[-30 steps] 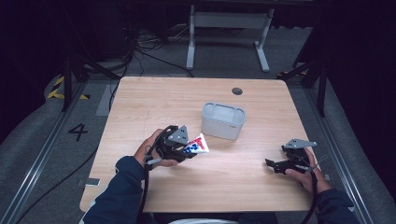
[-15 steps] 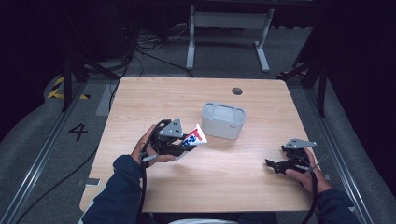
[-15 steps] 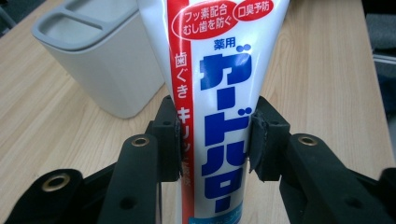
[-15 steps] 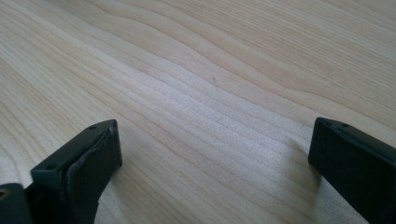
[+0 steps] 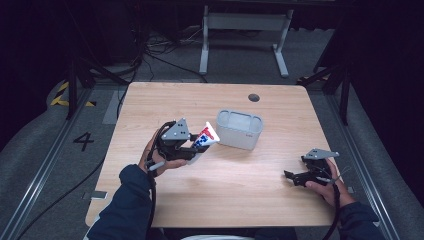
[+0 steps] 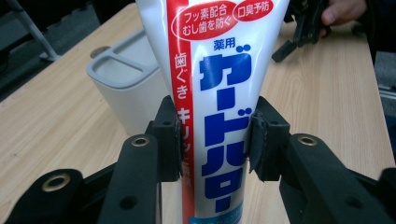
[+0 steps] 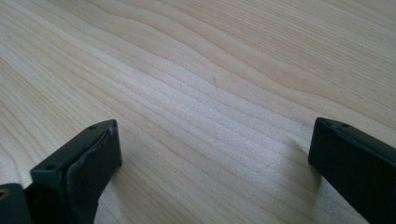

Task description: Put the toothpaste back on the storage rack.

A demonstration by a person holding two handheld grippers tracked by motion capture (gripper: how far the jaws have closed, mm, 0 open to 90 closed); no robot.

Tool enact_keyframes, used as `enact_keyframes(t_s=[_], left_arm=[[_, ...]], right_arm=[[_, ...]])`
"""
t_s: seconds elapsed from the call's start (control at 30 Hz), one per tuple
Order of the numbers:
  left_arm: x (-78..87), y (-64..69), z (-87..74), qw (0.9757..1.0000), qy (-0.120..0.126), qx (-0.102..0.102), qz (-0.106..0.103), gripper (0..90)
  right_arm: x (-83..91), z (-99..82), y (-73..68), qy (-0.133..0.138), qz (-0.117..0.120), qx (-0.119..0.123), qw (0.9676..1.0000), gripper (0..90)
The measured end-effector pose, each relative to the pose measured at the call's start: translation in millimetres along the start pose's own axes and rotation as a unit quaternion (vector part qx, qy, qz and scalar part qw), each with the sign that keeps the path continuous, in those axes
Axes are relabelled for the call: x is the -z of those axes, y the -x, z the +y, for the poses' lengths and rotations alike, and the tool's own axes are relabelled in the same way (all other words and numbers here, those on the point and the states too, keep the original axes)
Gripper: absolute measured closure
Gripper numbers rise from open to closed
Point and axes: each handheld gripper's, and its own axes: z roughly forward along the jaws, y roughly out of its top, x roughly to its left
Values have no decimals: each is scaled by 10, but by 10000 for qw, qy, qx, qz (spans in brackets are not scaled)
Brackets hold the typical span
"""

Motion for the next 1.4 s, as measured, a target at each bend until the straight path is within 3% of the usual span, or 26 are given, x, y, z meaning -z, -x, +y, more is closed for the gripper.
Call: enact_keyframes(t_s=[0.37, 0.5, 0.83, 1.4], left_arm=[[49, -45, 149, 9985, 471, 238, 131, 618], [45, -71, 254, 9976, 634, 228, 178, 619], [-55, -108, 484, 9970, 704, 145, 292, 620], [-344, -249, 680, 9943, 900, 411, 405, 621]], right_arm=[[0, 0, -1, -2, -2, -1, 10000, 27], [-1, 0, -2, -2, -5, -4, 10000, 27], [-1, 0, -2, -1, -3, -3, 10000, 27], [0, 0, -2, -2, -3, -3, 10000, 27]])
